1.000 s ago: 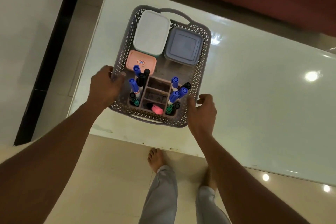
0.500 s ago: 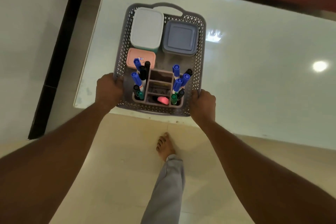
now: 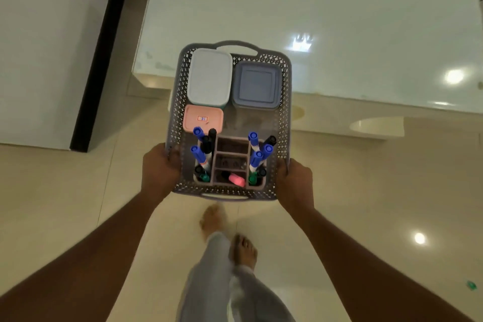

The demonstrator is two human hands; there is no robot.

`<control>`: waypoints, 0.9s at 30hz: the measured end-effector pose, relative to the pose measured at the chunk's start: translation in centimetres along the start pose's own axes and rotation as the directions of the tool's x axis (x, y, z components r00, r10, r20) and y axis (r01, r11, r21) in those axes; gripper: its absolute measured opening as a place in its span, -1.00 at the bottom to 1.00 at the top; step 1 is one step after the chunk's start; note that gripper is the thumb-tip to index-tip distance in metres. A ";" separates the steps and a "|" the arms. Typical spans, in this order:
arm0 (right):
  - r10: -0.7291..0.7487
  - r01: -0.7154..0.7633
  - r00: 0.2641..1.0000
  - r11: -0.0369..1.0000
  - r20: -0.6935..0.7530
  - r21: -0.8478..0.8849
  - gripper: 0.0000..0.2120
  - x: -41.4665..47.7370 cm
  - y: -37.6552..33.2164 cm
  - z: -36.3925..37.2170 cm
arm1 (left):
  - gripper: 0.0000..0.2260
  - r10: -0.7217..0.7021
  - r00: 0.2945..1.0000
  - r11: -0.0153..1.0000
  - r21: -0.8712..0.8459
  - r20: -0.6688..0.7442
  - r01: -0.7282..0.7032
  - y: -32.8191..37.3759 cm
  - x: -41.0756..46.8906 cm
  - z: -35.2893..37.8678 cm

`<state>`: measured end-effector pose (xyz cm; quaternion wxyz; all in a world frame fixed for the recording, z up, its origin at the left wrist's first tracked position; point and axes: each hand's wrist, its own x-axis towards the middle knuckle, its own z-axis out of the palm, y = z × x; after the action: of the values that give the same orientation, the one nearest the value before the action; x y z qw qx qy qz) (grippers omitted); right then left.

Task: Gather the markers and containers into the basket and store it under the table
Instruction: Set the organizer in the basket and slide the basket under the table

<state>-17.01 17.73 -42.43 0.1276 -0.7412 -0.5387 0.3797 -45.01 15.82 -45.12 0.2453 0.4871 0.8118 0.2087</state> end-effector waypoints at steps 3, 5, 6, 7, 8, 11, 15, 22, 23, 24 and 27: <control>0.018 -0.018 1.000 1.000 0.019 0.010 -0.63 -5.6 3.0 1.7 | -0.52 -0.035 0.999 0.999 0.012 0.027 0.034 -2.9 -6.0 -0.1; 0.034 -0.035 0.999 0.999 0.038 0.015 -0.64 -9.0 5.0 3.2 | -0.58 -0.047 0.998 0.999 0.011 0.046 0.046 -4.7 -9.7 0.0; 0.035 -0.036 0.998 0.999 0.048 0.013 -0.64 -10.4 5.9 4.0 | -0.60 -0.047 0.997 0.999 0.011 0.059 0.047 -5.7 -11.2 0.2; 0.035 -0.035 0.998 0.999 0.055 0.000 -0.64 -11.8 6.9 4.9 | -0.61 -0.047 0.996 0.999 0.015 0.069 0.046 -6.9 -12.7 0.4; 0.033 -0.032 0.998 0.999 0.057 -0.016 -0.64 -12.9 7.6 5.5 | -0.61 -0.056 0.995 0.998 0.019 0.077 0.055 -7.9 -13.7 0.6; 0.046 -0.044 0.997 0.999 0.058 -0.031 -0.64 -15.8 9.7 7.9 | -0.61 -0.075 0.993 0.997 0.026 0.093 0.073 -10.9 -16.6 1.3; 0.082 -0.081 0.996 0.996 0.041 -0.024 -0.64 -18.8 11.7 10.2 | -0.75 -0.083 0.992 0.997 0.012 0.096 0.082 -13.7 -19.2 2.0; 0.036 -0.036 0.999 0.999 -0.001 -0.010 -0.63 -19.4 14.6 13.3 | -0.73 -0.076 0.990 0.997 -0.004 0.117 0.077 -17.2 -20.1 4.6; 0.029 -0.029 1.000 0.999 -0.002 -0.014 -0.63 -18.8 15.1 13.8 | -0.72 -0.079 0.990 0.997 -0.005 0.116 0.080 -17.6 -19.7 5.1; 0.022 -0.022 1.000 1.000 -0.004 -0.021 -0.64 -18.0 15.6 14.3 | -0.71 -0.085 0.989 0.996 -0.008 0.117 0.087 -18.0 -19.2 5.9; 0.003 -0.003 1.000 0.998 -0.008 -0.063 -0.66 -14.7 16.8 15.6 | -0.69 -0.091 0.988 0.995 -0.018 0.127 0.094 -18.6 -17.0 8.2</control>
<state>-18.11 -5.36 -56.78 0.1054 -0.7471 -0.5489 0.3599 -46.02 -6.72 -59.05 0.3111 0.4579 0.8141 0.1755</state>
